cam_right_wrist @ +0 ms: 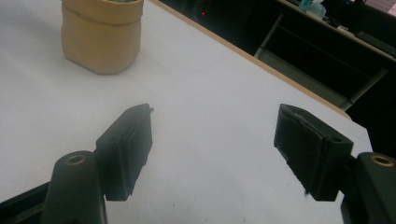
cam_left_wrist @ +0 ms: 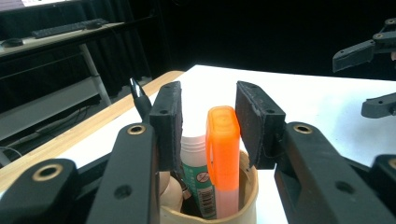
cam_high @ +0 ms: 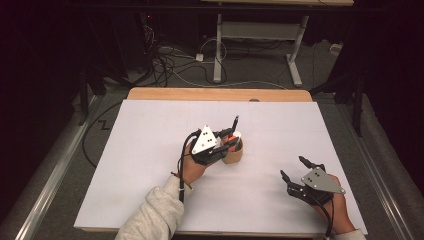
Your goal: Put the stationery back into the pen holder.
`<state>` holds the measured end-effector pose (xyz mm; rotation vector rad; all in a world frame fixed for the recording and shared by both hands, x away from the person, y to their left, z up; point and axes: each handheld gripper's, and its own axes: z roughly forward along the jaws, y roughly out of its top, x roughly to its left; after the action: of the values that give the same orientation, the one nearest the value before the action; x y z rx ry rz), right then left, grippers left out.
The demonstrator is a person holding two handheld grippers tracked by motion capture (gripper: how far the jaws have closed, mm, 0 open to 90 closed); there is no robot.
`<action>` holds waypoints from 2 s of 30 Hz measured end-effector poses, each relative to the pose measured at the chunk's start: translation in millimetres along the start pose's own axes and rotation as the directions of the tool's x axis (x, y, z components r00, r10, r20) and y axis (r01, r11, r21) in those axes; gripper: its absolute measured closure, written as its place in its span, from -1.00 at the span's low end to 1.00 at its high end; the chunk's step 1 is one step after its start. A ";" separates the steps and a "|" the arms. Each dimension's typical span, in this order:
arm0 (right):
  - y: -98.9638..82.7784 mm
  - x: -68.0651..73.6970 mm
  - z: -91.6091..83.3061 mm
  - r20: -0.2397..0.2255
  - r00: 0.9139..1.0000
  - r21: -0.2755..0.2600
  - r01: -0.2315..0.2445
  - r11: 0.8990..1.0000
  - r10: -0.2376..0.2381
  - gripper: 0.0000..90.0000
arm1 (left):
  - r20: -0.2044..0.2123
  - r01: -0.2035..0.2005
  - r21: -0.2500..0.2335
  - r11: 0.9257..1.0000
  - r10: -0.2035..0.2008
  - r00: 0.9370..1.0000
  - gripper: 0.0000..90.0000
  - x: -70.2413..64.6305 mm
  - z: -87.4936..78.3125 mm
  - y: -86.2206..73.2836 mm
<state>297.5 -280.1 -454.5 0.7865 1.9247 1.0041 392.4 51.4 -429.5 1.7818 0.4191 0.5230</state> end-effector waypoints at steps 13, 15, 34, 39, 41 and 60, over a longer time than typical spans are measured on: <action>0.2 1.8 -0.3 0.019 1.000 -0.022 -0.007 1.000 0.008 -0.40 | -0.048 -0.049 0.033 0.998 0.050 0.998 -0.10 -2.8 -0.3 2.9; 0.3 3.3 0.1 0.018 1.000 -0.019 0.002 1.000 -0.001 -0.40 | -0.059 -0.047 0.034 0.998 0.049 0.997 -0.13 -2.9 -0.8 3.3; 1.1 8.1 -0.7 -0.013 1.000 -0.032 -0.009 0.999 0.009 -0.46 | -0.109 -0.062 0.085 0.994 0.071 0.992 -0.58 -5.7 -0.9 5.5; 0.9 9.2 -1.3 -0.029 1.000 -0.030 -0.013 0.999 0.012 -0.51 | -0.108 -0.086 0.100 0.991 0.097 0.989 -0.58 -7.3 -2.3 7.6; 1.3 9.2 -1.3 -0.034 0.999 -0.026 -0.011 1.000 0.010 -0.53 | -0.111 -0.093 0.107 0.990 0.105 0.988 -0.58 -8.2 -2.5 8.3; 4.2 9.4 -3.9 -0.050 0.998 -0.042 -0.037 0.998 0.035 -0.61 | -0.096 -0.136 0.128 0.982 0.149 0.984 -0.66 -14.0 -9.9 16.4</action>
<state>290.3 -272.0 -453.0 0.7809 1.9306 1.0922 375.6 47.6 -413.3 1.9163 0.4050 0.7083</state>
